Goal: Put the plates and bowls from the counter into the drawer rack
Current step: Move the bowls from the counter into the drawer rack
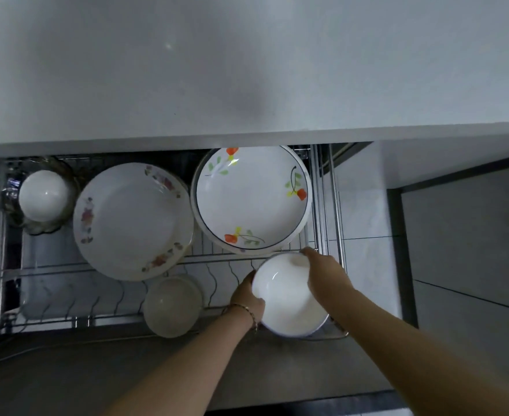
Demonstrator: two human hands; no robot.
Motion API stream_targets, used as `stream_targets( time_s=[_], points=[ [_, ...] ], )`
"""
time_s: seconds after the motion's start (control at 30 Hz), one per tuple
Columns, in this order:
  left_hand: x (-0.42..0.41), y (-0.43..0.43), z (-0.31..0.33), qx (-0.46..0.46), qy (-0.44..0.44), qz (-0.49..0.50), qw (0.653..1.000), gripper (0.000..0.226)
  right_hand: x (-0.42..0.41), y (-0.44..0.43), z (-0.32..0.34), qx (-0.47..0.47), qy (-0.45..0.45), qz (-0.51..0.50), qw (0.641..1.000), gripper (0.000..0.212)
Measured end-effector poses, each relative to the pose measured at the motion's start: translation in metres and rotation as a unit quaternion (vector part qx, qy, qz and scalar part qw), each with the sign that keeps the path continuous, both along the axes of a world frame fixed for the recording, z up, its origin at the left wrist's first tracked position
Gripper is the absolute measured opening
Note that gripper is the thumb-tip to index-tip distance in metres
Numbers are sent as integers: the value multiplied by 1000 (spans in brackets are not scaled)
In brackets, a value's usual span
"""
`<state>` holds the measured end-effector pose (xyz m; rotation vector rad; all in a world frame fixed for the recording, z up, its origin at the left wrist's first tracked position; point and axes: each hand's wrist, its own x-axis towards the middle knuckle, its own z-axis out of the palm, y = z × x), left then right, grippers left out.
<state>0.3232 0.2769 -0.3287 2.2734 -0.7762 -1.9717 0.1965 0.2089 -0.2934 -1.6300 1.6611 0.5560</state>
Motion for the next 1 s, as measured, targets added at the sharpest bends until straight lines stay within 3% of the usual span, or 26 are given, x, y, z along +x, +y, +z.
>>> stream_targets(
  time_s=[0.27, 0.47, 0.63, 0.77, 1.0],
  points=[
    [-7, -5, -20, 24, -4, -19, 1000, 68, 6, -7, -18, 7, 66, 52, 996, 37],
    [-9, 0, -18, 0, -16, -37, 999, 65, 4, -8, -17, 14, 78, 116, 990, 44],
    [-5, -9, -12, 38, 3, -86, 996, 67, 0, -8, -7, 17, 65, 142, 988, 46],
    [3, -16, 10, 66, -3, -126, 990, 54, 2, -11, 14, 34, 84, 172, 981, 39],
    [84, -28, 95, -61, -78, -84, 992, 31, 46, -42, 97, 40, 49, 226, 972, 31]
  ],
)
